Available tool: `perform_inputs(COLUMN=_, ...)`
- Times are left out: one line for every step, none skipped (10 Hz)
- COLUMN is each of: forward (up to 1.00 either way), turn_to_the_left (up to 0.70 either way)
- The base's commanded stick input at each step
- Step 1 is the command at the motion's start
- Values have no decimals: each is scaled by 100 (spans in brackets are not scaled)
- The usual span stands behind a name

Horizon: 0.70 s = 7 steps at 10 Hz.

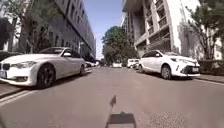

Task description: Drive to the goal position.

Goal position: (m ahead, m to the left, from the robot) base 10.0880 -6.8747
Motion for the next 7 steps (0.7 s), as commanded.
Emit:
perform_inputs(forward=70, turn_to_the_left=0)
perform_inputs(forward=70, turn_to_the_left=0)
perform_inputs(forward=70, turn_to_the_left=0)
perform_inputs(forward=70, turn_to_the_left=0)
perform_inputs(forward=70, turn_to_the_left=0)
perform_inputs(forward=70, turn_to_the_left=0)
perform_inputs(forward=70, turn_to_the_left=0)
